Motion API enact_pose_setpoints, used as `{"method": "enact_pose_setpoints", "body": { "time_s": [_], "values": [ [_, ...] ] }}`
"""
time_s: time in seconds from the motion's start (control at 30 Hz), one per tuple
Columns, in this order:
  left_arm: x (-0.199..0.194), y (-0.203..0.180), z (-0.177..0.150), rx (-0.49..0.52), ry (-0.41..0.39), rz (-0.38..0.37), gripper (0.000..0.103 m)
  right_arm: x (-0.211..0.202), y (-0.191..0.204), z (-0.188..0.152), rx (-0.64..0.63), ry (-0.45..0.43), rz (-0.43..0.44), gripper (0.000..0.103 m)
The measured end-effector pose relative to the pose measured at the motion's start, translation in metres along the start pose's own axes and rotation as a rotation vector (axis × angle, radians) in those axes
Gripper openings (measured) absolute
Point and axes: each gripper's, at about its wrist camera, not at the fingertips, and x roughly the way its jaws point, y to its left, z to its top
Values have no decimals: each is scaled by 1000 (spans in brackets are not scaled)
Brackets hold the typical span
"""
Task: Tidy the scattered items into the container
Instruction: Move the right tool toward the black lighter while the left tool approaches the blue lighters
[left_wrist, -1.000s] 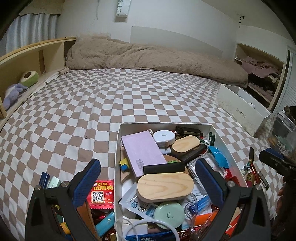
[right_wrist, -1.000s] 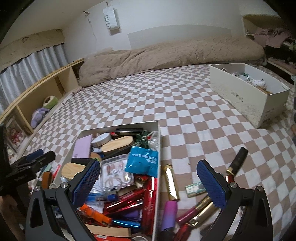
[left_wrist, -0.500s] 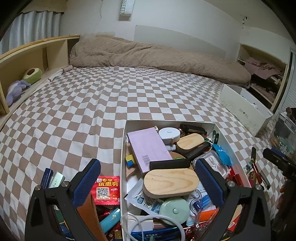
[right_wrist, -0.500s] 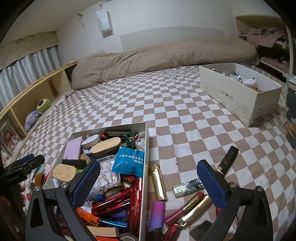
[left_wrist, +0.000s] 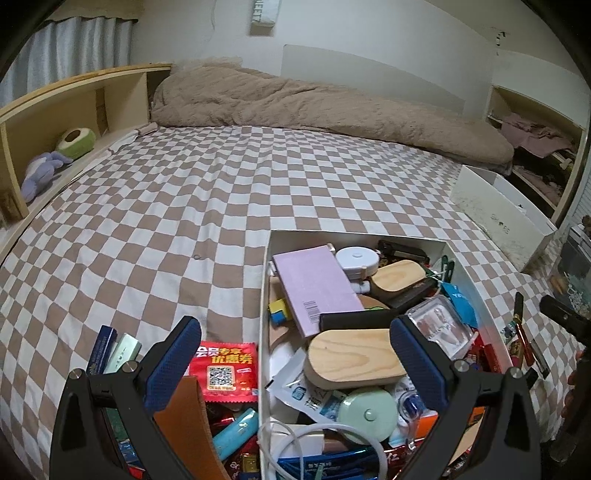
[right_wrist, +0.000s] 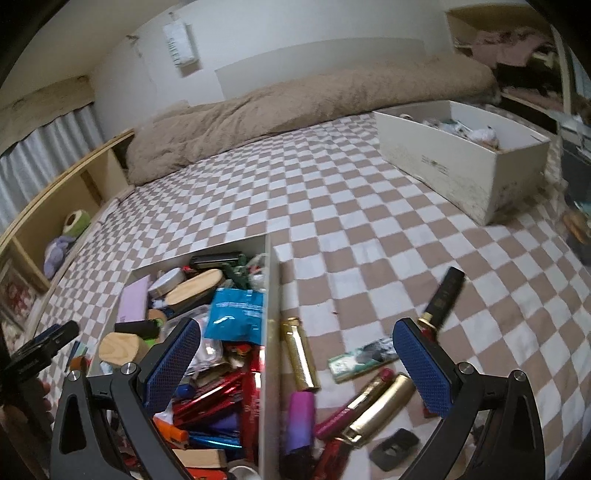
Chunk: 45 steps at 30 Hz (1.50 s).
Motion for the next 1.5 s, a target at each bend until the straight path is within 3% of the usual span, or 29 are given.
{"method": "enact_pose_setpoints", "body": {
  "time_s": [0.37, 0.8, 1.1, 1.33, 1.5],
  "values": [
    [2, 23, -4, -76, 23, 66, 103, 8, -46, -3, 79, 58, -169, 103],
    [2, 64, -6, -186, 35, 139, 103, 49, -62, -8, -63, 157, -303, 103],
    [3, 103, -9, -265, 41, 244, 103, 69, -75, -6, -91, 211, -370, 103],
    [9, 123, -15, -299, 70, 288, 103, 74, -88, -1, -85, 207, -352, 103],
    [15, 143, -18, -353, 90, 329, 103, 77, -109, 2, -13, 202, -347, 103]
  ]
}}
